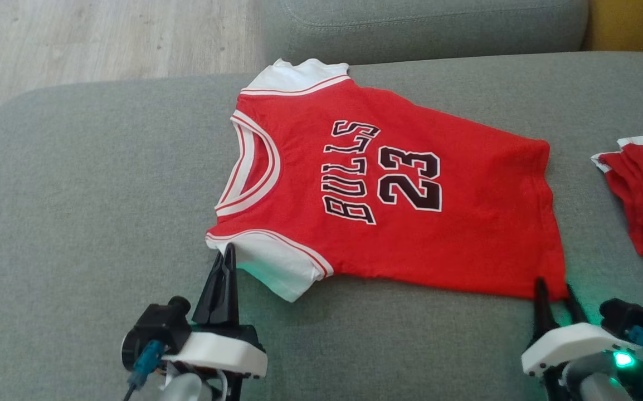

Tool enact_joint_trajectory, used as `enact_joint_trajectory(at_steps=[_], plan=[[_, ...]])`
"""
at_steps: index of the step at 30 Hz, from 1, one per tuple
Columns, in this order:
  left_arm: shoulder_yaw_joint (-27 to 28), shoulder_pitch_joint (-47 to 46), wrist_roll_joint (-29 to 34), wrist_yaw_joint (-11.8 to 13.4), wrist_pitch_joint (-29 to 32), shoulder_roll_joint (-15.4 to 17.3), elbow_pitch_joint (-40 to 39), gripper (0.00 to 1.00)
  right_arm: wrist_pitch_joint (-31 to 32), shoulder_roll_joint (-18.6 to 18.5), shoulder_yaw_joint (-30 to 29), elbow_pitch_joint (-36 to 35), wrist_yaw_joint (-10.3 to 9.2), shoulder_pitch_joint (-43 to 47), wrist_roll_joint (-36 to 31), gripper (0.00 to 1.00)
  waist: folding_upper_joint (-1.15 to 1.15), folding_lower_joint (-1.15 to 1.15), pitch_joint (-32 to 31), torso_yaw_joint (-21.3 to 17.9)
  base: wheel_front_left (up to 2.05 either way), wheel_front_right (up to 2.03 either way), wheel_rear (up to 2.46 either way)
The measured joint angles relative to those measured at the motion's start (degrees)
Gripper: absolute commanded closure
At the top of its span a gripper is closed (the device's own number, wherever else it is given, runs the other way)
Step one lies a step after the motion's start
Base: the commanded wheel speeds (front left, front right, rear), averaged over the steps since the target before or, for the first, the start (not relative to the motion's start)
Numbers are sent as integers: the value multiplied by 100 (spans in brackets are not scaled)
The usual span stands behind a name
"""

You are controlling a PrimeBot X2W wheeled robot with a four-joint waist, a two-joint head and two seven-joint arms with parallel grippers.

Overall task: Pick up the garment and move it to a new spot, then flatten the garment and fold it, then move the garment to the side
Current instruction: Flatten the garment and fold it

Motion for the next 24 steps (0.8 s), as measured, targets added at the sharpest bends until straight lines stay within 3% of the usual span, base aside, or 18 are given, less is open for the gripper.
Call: enact_joint_trajectory(at_steps=[7, 14, 24], plan=[[31, -43, 31, -46, 0, 3, -24, 100, -142, 2, 435, -77, 0, -99, 368, 100, 0, 0, -194, -34, 0, 0, 0], [165, -411, -224, -200, 91, 5, -326, 100, -209, 9, 379, -1341, 0, -259, 109, 100, 0, -1, -593, -89, 0, 0, 0], [666, -2364, -748, -136, 357, -63, -1250, 100, 759, -131, 522, -3545, 0, -1341, -323, 100, 0, -1, -831, -186, 0, 0, 0]])
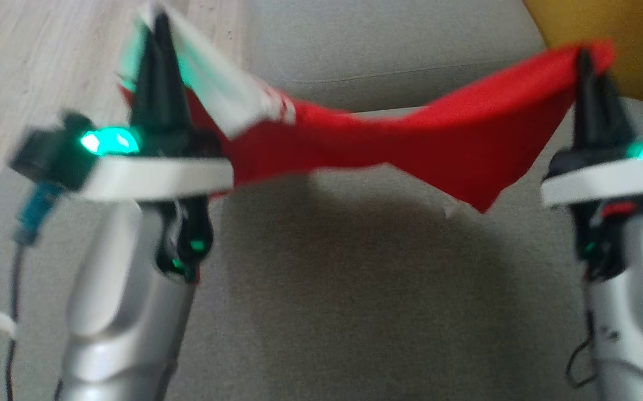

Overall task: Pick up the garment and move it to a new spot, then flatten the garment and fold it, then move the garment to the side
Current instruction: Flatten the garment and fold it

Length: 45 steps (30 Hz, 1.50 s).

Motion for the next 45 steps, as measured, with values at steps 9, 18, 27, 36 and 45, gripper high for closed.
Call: enact_joint_trajectory(at_steps=[9, 18, 27, 36, 45], plan=[[248, -638, -417, 289, 634, -35, -1475, 100, 1006, -508, 122, -1795, 0, -297, 180, 100, 0, 0, 71, -108, 0, 0, 0], [436, -1500, -396, 299, 1377, 503, -824, 100, 1688, -572, 42, -1882, 0, -744, 331, 100, 0, 1, 641, -129, 0, 0, 0], [465, -3993, 60, -66, 1058, 771, 1934, 100, 1061, -978, 534, 679, 0, -3596, 322, 100, 0, 3, 1802, -154, 0, 0, 0], [450, -5509, 297, -383, 24, 684, 3898, 100, -449, -1047, 916, 3237, 0, -5321, -37, 100, 0, 2, 2475, -50, 0, 0, 0], [-101, -4692, 506, -677, -256, 463, 5033, 100, -786, -1200, 1784, 4860, 0, -4759, -14, 100, 0, 0, 2450, 186, 0, 0, 0]])
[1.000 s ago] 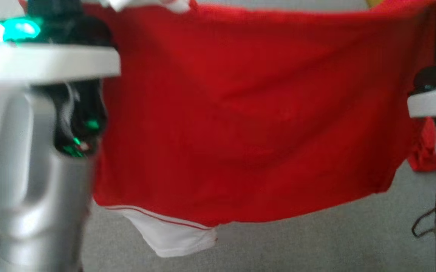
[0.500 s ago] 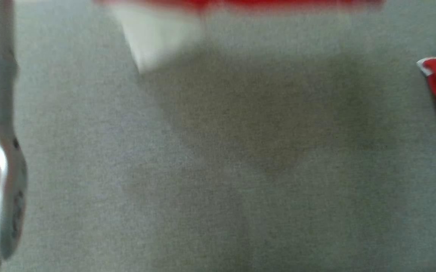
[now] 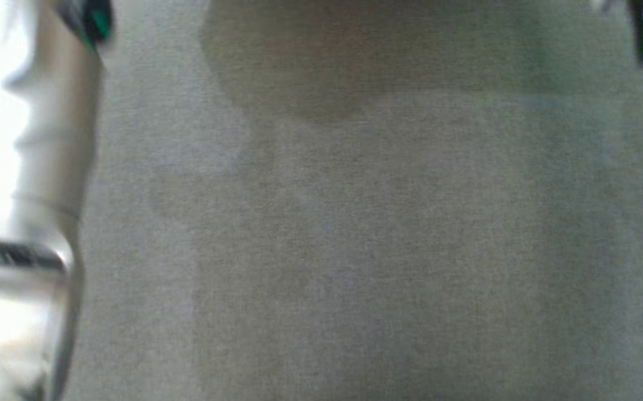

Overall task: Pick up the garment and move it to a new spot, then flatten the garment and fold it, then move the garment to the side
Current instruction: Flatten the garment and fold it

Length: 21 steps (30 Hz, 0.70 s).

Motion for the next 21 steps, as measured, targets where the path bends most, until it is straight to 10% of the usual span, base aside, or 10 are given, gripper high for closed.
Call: enact_joint_trajectory(at_steps=[13, 21], plan=[[-2364, 2488, -358, -140, 721, 388, -470, 100, 1319, -427, 2081, 341, 0, 1507, 1322, 100, 0, 0, -531, 152, 0, 0, 0], [-3677, 3448, -1688, -140, 2201, 1933, -2246, 100, 2161, -1367, 3296, -899, 0, 2225, 2827, 100, 0, -1, -1144, 159, 0, 0, 0]])
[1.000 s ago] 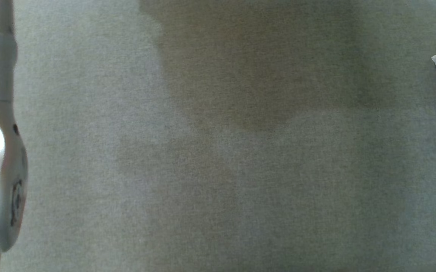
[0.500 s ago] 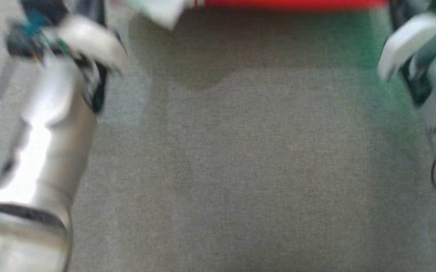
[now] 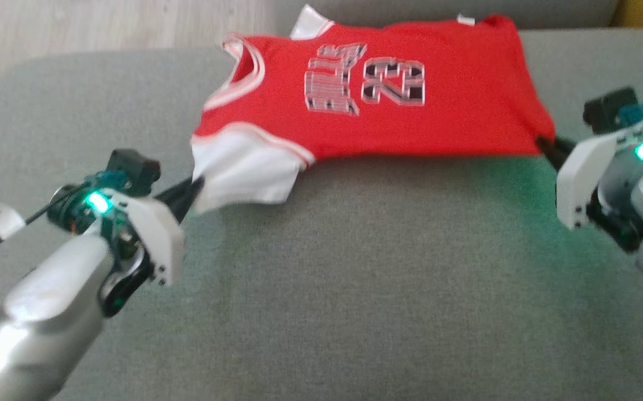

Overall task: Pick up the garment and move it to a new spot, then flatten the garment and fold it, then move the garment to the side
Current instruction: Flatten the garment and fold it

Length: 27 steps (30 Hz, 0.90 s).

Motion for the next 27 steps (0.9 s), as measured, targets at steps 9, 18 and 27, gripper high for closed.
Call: enact_joint_trajectory(at_steps=[9, 18, 27], plan=[[-313, 877, -1151, 13, 1494, 1341, -1830, 100, 981, -740, 950, -1218, 0, 762, 1374, 100, 0, 0, -783, -27, 0, 0, 0], [-282, 1435, -1325, 609, 1423, 1798, -3017, 100, 1523, -1314, 1338, -2528, 0, 1302, 2364, 100, 0, 1, -1129, -85, 0, 0, 0], [-253, 1440, -1176, 840, 1278, 1733, -2956, 100, 1362, -1392, 1347, -2584, 0, 1279, 2460, 100, 0, 2, -1047, -108, 0, 0, 0]])
